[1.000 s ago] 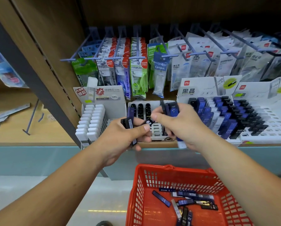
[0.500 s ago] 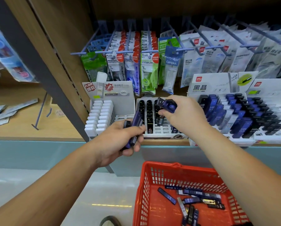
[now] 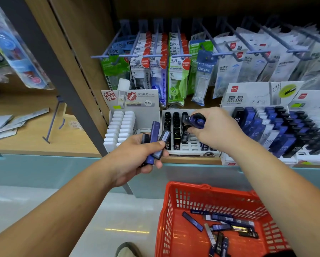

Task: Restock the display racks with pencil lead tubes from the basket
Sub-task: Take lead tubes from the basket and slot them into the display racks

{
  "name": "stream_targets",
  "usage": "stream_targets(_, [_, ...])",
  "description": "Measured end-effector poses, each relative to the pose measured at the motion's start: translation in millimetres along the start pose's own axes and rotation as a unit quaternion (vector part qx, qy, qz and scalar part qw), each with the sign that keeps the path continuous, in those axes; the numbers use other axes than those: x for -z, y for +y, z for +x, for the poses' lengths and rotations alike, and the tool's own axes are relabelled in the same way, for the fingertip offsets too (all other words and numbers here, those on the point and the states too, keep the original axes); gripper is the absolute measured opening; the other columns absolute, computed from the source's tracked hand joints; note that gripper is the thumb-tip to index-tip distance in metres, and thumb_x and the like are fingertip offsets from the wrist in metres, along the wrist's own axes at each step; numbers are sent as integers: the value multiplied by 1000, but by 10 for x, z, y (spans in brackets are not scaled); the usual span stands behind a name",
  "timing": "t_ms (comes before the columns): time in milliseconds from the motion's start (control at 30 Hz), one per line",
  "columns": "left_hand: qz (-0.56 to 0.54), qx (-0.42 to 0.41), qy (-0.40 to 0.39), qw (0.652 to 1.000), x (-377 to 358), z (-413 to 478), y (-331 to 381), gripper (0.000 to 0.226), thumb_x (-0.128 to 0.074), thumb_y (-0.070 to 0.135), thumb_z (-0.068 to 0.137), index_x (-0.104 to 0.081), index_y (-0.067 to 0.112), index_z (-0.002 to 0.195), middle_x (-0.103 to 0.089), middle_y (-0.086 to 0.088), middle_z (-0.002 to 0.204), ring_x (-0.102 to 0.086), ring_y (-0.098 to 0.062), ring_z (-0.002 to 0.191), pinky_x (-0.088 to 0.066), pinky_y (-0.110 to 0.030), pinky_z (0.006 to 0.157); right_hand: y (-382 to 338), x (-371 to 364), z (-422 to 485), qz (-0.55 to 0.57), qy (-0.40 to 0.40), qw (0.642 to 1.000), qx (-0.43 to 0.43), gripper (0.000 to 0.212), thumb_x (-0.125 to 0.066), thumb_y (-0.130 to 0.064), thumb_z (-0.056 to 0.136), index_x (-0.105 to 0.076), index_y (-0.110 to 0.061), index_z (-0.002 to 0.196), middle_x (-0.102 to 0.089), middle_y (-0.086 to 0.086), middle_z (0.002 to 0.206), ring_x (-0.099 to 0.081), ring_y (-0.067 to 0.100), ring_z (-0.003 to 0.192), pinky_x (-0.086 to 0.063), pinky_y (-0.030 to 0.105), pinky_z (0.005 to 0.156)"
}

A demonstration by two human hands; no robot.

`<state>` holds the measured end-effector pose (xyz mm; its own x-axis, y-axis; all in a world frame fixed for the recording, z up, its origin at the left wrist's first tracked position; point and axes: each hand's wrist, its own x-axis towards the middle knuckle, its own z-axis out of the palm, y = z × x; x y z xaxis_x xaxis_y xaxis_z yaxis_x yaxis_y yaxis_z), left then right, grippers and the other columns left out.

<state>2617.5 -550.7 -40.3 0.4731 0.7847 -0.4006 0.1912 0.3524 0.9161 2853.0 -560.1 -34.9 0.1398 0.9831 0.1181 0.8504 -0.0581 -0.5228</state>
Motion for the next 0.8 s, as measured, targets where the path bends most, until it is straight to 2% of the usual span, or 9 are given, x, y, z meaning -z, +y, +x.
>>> stream_targets(200, [-4, -5, 5, 1000, -9, 11, -8, 9, -56, 9, 104, -59, 3, 110, -70, -15, 89, -57, -19, 65, -28, -25, 47, 35, 8, 19, 10, 20, 1000, -8, 13, -78, -31, 88, -69, -30, 97, -69, -5, 89, -61, 28, 88, -57, 45, 81])
stream_targets(267, [-10, -7, 10, 1000, -14, 20, -7, 10, -57, 9, 104, -58, 3, 111, -70, -15, 88, -57, -19, 64, -28, -24, 46, 38, 5, 3, 24, 12, 1000, 8, 15, -76, -26, 89, -70, -31, 102, -70, -5, 91, -62, 27, 89, -57, 45, 82])
stream_targets(433, [-18, -11, 21, 1000, -22, 45, -14, 19, -58, 9, 103, -56, -2, 118, -70, -16, 88, -57, -20, 64, -29, -24, 45, 33, 17, -2, 79, 6, 995, 58, 16, -72, -14, 89, -73, -25, 100, -66, 3, 97, -62, 28, 93, -55, 46, 88])
stream_targets(533, [-23, -23, 29, 999, -45, 45, -5, 20, -60, 8, 103, -54, 1, 121, -71, -18, 89, -57, -21, 63, -31, -23, 45, 41, 36, -1, 61, -22, 997, 49, 8, -76, -25, 90, -69, -23, 89, -65, 2, 86, -61, 27, 84, -55, 46, 83])
stream_targets(667, [-27, -42, 37, 998, -59, 42, 16, 14, -63, 11, 101, -55, 7, 112, -72, -22, 87, -55, -20, 60, -32, -23, 45, 45, 84, 1, 22, -13, 1000, 17, 26, -76, -50, 88, -66, -26, 85, -64, -2, 77, -60, 24, 78, -56, 43, 75])
stream_targets(800, [-59, -39, 42, 997, -48, 42, 19, 11, -62, 11, 102, -60, 10, 112, -66, -18, 80, -50, -19, 55, -30, -21, 41, -8, 80, 14, -41, 0, 999, 4, 31, -73, -56, 88, -66, -26, 92, -64, -3, 81, -60, 24, 82, -55, 40, 74])
